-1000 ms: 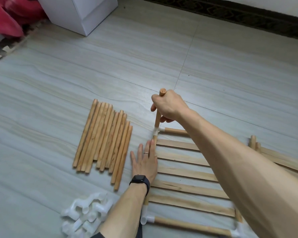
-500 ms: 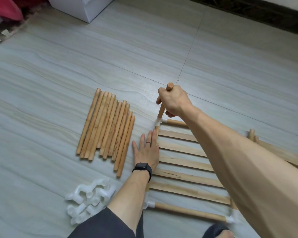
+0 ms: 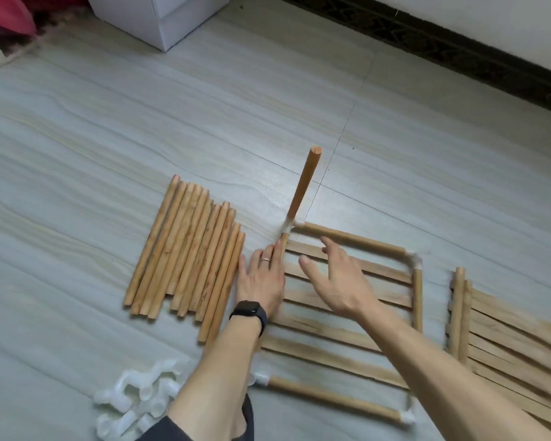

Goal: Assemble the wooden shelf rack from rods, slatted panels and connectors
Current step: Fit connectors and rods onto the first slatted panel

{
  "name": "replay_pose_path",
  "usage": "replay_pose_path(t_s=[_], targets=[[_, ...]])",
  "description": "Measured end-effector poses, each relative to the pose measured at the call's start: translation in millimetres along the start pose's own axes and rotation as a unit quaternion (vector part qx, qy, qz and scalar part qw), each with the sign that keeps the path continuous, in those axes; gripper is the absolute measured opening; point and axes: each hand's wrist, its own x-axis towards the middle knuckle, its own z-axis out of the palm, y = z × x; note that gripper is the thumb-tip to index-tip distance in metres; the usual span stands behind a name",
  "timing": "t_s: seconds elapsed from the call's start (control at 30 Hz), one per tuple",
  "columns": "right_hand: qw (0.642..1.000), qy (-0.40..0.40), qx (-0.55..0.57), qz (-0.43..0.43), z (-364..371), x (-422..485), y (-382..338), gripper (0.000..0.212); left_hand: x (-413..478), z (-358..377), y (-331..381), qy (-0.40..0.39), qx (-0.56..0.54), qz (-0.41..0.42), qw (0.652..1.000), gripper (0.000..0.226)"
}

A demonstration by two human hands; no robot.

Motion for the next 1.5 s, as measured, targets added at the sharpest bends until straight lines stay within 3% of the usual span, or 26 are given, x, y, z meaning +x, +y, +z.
replay_pose_path(t_s=[0.13,0.23,0.33,0.47,0.53,0.67,0.77,0.87,0.93,1.0,1.07,1.13,1.2,1.23,1.3,1.4,1.5], targets=[[0.967,-0.134,-0.214,-0.045,70.2,-29.2,70.2,0.099,4.1,-22.0,-14.6,0.032,0.004,0.041,0.999,0.055],[0.964,-0.114,-0.234,-0.053,113.5,-47.4,89.0,0.096,-5.8,-35.0,-29.0,0.134,0.045,-0.016,0.99,0.038],[0.967,-0.094,-0.234,-0.035,127.8,-51.8,88.2,0.099,-17.9,-41.6,-51.1,0.056,0.131,-0.099,0.985,0.035],[0.964,-0.101,-0.243,-0.027,123.8,-49.4,84.0,0.096,-18.2,-49.3,-51.4,-0.042,0.185,-0.088,0.978,0.025],[0.959,-0.136,-0.25,-0.021,116.0,-50.8,78.6,0.097,-11.7,-56.5,-43.4,-0.085,0.144,-0.105,0.98,0.026],[0.938,-0.226,-0.262,-0.031,72.2,-43.8,59.0,0.108,-6.2,-86.4,-31.9,-0.132,-0.081,-0.156,0.976,0.032],[0.953,-0.244,-0.162,-0.071,15.5,-39.8,37.6,0.119,-8.4,-111.8,-10.4,-0.13,-0.219,-0.144,0.956,0.038],[0.966,-0.173,-0.094,-0.167,-29.9,-54.0,30.9,0.12,-8.6,-125.2,27.5,-0.173,-0.42,-0.171,0.874,0.035],[0.969,-0.081,-0.056,-0.225,-47.3,-69.2,36.1,0.087,-7.7,-128.1,59.1,-0.241,-0.506,-0.182,0.808,0.027],[0.968,0.069,0.039,-0.237,-57.8,-82.2,48.9,0.049,-4.1,-126.8,94.4,-0.291,-0.549,-0.15,0.769,0.03],[0.945,0.221,0.152,-0.184,-67.2,-86.8,69.4,0.028,4.3,-120.4,129.0,-0.288,-0.531,-0.103,0.79,0.037],[0.909,0.331,0.244,-0.068,-79.5,-84.4,98.3,0.026,14.3,-105.7,157.1,-0.249,-0.413,-0.028,0.876,0.046],[0.859,0.386,0.333,0.053,-95.1,-79.9,126.7,0.032,22.7,-83.3,171.7,-0.203,-0.163,0.073,0.963,0.059],[0.84,0.403,0.351,0.09,-102.2,-77.4,139.4,0.033,26.1,-71.3,175.8,-0.19,-0.051,0.111,0.974,0.068],[0.829,0.421,0.341,0.137,-112.8,-72.7,159.8,0.037,31.1,-45.2,180.4,-0.205,0.063,0.156,0.964,0.087],[0.823,0.432,0.326,0.17,-125.7,-63.2,179.5,0.039,24.6,-1.8,179.2,-0.28,0.096,0.149,0.943,0.107],[0.831,0.421,0.319,0.174,-132.3,-52.1,186.7,0.04,10.2,27.8,166.2,-0.261,0.115,0.164,0.944,0.116]])
